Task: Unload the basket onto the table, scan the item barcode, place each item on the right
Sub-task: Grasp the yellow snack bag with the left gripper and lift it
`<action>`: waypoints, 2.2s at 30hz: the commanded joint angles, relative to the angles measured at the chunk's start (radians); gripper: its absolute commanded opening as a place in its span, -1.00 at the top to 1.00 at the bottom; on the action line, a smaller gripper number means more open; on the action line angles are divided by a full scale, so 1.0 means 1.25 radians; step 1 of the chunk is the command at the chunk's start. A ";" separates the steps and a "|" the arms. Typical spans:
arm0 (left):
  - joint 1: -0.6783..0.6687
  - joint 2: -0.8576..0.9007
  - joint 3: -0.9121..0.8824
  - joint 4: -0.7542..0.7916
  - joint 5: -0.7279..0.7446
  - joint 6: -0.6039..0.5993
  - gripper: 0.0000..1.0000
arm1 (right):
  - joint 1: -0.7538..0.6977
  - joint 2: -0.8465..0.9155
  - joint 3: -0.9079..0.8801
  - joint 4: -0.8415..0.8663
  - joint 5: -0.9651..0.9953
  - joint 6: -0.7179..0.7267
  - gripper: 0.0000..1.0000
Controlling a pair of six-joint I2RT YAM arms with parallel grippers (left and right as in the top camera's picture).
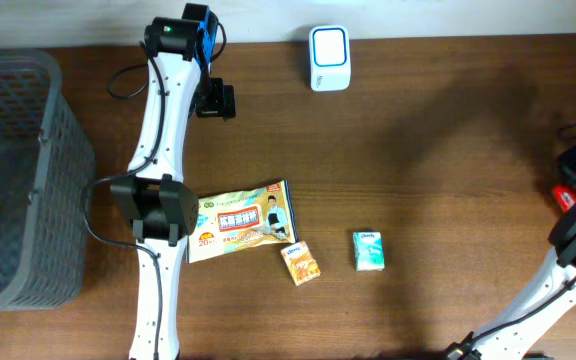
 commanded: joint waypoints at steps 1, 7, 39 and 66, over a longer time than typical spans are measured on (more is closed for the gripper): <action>0.001 0.004 -0.003 -0.001 0.017 0.007 -0.98 | -0.014 -0.055 0.048 -0.048 0.002 -0.002 0.71; 0.001 -0.175 -0.003 -0.001 0.115 0.089 -0.98 | 0.011 -0.372 0.157 -0.179 -0.262 -0.002 -0.29; 0.001 -0.632 -1.346 0.560 0.006 -0.131 -0.98 | 0.282 -0.414 0.150 -0.339 -0.480 -0.002 -0.97; 0.074 -0.525 -1.389 0.951 0.349 0.130 1.00 | 0.282 -0.414 0.150 -0.339 -0.480 -0.002 -0.97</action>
